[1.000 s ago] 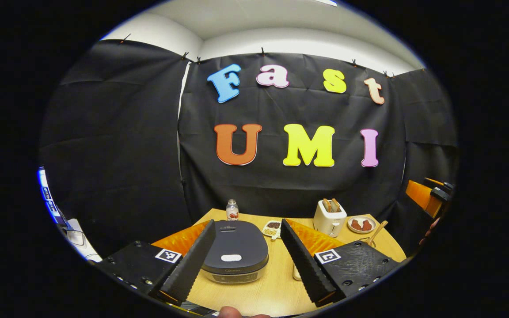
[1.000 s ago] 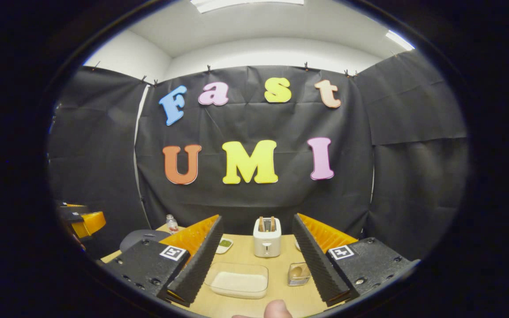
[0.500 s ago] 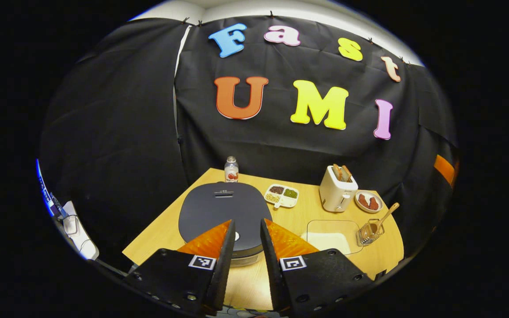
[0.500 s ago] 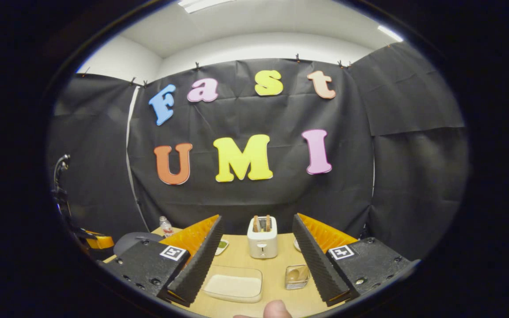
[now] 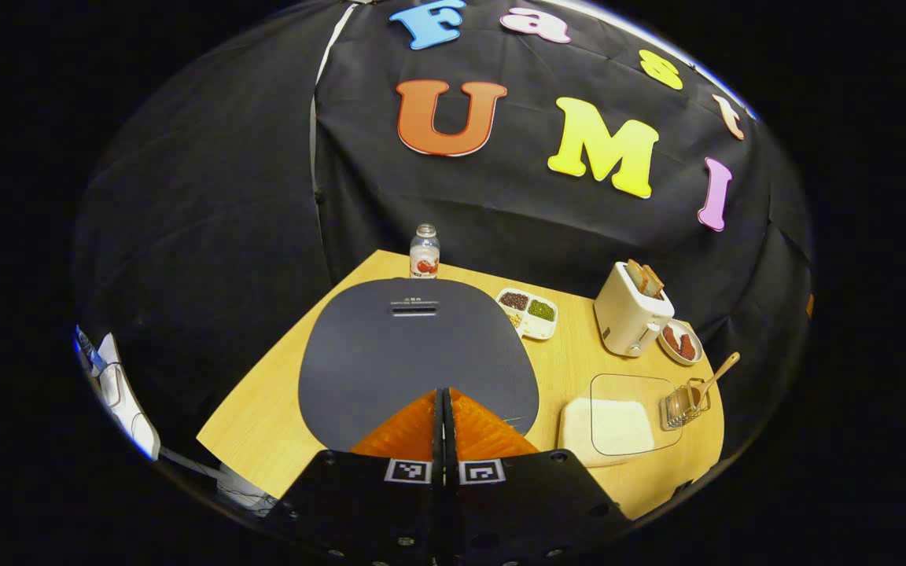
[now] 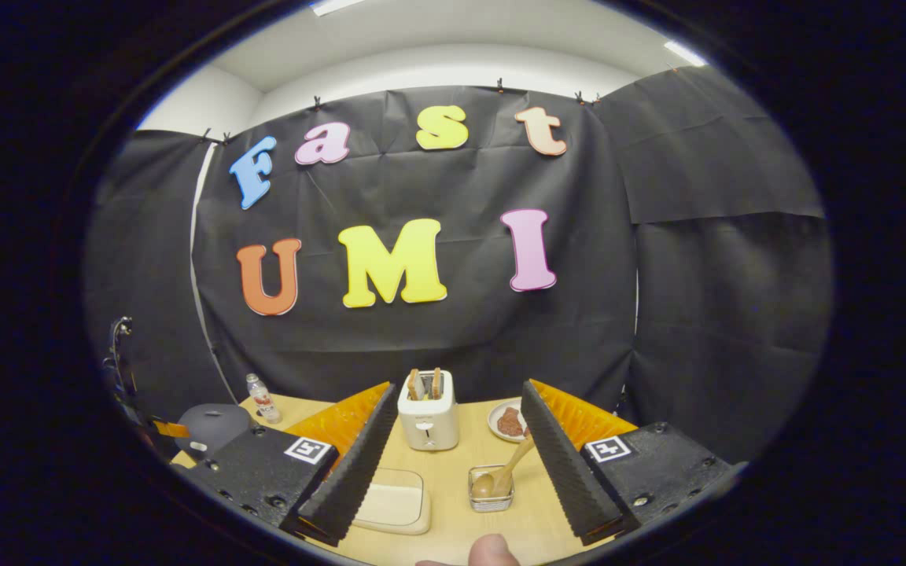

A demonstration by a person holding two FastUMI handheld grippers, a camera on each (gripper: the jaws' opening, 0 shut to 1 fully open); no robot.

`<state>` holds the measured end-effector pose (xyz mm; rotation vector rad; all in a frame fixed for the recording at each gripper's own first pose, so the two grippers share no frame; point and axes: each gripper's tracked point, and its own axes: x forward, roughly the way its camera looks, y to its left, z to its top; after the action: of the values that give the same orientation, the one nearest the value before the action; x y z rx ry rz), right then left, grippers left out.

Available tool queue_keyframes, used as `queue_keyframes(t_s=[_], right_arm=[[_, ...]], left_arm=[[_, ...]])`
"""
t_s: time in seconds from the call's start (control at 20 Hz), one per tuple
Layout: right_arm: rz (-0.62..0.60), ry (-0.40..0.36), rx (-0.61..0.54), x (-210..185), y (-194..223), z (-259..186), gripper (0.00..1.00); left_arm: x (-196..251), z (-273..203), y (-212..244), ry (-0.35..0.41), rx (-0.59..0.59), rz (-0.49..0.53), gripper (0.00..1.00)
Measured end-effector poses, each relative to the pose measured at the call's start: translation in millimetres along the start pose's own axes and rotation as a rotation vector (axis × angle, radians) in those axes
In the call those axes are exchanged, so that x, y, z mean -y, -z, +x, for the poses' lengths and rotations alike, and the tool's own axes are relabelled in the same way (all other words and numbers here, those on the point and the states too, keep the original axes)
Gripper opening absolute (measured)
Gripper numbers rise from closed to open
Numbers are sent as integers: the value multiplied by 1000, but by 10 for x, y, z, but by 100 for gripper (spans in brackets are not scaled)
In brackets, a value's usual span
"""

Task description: Close the left gripper, press the button to open the rice cooker; take a wooden spoon from the chopstick holder with the right hand, scoop a spoonful of rice and pour it into the rice cooker, then put the wooden spoon back into the chopstick holder.

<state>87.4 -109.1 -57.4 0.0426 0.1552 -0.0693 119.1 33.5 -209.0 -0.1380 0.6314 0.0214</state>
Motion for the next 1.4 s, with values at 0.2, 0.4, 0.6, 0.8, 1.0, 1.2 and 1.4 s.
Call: queue_keyframes(t_s=[0.2, 0.4, 0.6, 0.8, 1.0, 1.2, 1.4], right_arm=[[-22, 4, -3, 62, -16, 43, 98], [-13, -2, -17, 40, 29, 105, 100], [-18, -32, -32, -115, 84, 96, 98], [-38, -37, -10, -138, 12, 28, 100], [-70, -42, 10, -151, -76, -22, 100], [-71, -39, 27, -143, -127, -92, 100], [-75, -40, 35, -119, -145, -156, 100]], left_arm=[[-95, 146, 132, -10, -56, -19, 0], [-109, 165, 207, -6, -66, -82, 0], [-122, 142, 260, -18, -84, -66, 0], [-115, 165, 201, -17, -52, -95, 0], [-95, -47, -240, -56, 96, -48, 0], [-110, -330, -1042, -92, 336, 90, 0], [85, -481, -1598, -65, 468, 113, 29]])
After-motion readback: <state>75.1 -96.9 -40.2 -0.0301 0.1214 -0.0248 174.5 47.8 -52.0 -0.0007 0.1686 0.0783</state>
